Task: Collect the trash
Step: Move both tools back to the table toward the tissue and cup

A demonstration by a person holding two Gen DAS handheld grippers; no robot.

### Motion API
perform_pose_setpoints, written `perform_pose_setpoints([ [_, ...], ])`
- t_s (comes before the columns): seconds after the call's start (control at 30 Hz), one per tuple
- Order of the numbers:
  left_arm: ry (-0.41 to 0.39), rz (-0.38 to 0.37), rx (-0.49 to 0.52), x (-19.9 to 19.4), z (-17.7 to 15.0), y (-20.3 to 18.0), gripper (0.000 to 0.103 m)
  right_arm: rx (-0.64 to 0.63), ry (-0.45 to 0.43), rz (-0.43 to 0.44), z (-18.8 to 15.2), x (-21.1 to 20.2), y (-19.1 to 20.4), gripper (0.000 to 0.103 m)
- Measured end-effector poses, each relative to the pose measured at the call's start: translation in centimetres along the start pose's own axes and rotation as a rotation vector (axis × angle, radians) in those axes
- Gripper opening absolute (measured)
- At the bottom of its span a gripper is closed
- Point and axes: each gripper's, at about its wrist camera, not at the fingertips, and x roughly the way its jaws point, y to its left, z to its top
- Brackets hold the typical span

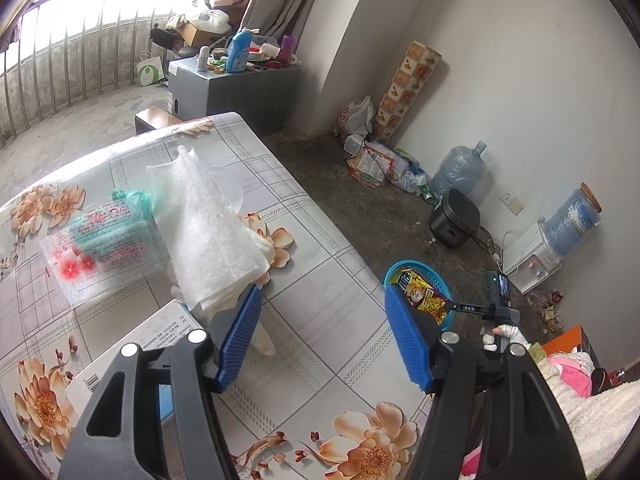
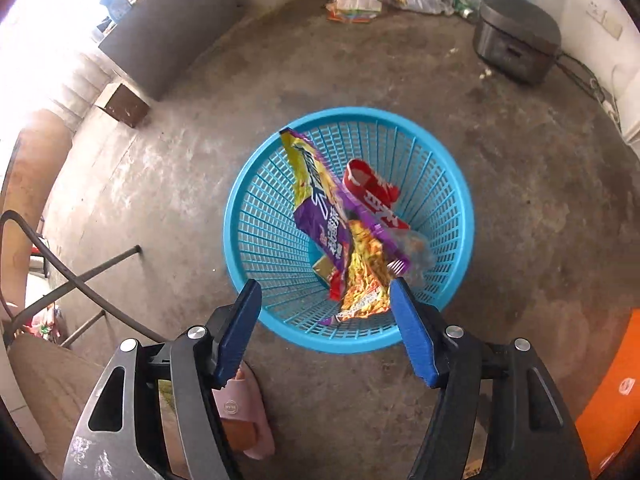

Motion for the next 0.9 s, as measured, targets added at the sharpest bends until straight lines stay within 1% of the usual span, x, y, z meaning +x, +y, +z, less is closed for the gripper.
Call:
perform_pose_setpoints([
  [0.07,-0.022,-0.002,-0.014,-1.0,-0.4,0.5,0.063,0.016,-0.025,-0.018,-0.3,-0.5,0.3,0.064],
  [0.17,-0.059,0.003,-0.038,-2.8,-1.1,1.5,0.063,0.037,-0.074,0.0,-0.9,-1.8,0.4,0.063],
  [0.3,-0.105,0.025,-0.073,-5.2,-2.1,3.5,0.063,0.027,-0.148,0.026,-2.3,-6.4,1.4,0.064],
  [0.37,-0.124,0.043,-0.096,-6.2,-2.7,4.7,0.064,-0.012,-0.189,0.062,-2.5,-8.4,3.2,0.063],
  [0.43,-0.135,0.064,-0.125,-7.1,-3.2,5.9,0.064,-0.063,-0.228,0.106,-2.5,-10.3,5.9,0.064],
  [0.5,-0.154,0.08,-0.152,-8.0,-3.8,7.1,0.064,-0.116,-0.257,0.175,-2.2,-12.0,8.8,0.064],
  [0.57,-0.179,0.1,-0.171,-8.9,-4.3,8.0,0.066,-0.159,-0.27,0.242,-1.7,-13.1,11.9,0.068],
  [0.63,-0.206,0.122,-0.187,-9.6,-4.8,9.3,0.066,-0.206,-0.271,0.297,-1.2,-14.1,15.4,0.068],
  [0.77,-0.237,0.162,-0.23,-10.2,-5.2,12.1,0.067,-0.305,-0.239,0.395,-0.8,-14.7,23.0,0.07],
  [0.87,-0.249,0.19,-0.22,-9.6,-4.7,13.9,0.066,-0.349,-0.177,0.522,-0.7,-14.1,28.4,0.071],
  [0.9,-0.251,0.2,-0.213,-9.2,-4.3,14.7,0.066,-0.352,-0.153,0.551,-0.7,-13.7,30.1,0.071],
])
